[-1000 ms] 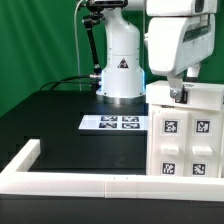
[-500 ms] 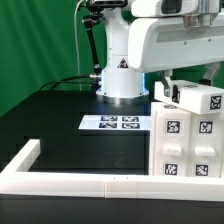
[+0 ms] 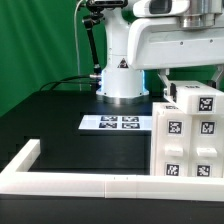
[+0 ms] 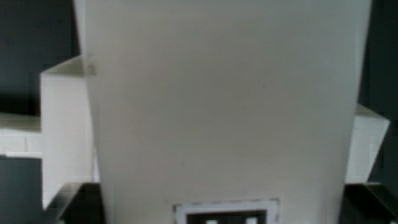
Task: Assemble cabinet
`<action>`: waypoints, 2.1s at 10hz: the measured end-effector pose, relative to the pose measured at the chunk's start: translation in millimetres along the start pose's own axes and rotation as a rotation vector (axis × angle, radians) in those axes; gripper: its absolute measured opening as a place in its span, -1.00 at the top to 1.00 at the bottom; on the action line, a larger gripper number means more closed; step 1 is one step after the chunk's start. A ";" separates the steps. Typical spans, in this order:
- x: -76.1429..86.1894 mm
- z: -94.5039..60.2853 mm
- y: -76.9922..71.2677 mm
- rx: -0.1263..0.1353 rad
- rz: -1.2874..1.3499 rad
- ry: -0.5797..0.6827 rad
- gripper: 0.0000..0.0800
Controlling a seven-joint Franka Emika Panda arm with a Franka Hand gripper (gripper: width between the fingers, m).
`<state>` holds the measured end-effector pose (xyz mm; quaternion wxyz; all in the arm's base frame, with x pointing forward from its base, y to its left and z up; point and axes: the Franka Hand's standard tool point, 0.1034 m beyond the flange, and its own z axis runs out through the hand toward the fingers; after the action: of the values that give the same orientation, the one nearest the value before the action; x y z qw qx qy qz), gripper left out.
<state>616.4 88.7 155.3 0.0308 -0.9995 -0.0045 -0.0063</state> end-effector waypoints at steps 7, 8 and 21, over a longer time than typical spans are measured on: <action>-4.4 -0.5 -9.7 0.063 0.789 0.103 -0.39; -2.7 -1.0 -11.1 0.089 0.912 0.119 -0.39; -4.8 -1.6 -10.7 0.253 1.873 0.035 -0.39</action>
Offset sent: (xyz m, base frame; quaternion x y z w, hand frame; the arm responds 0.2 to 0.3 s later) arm -0.0141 -0.0044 0.0023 -0.0149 0.0447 0.3108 0.9493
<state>611.5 99.3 157.5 0.1317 -0.5855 0.7999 0.0064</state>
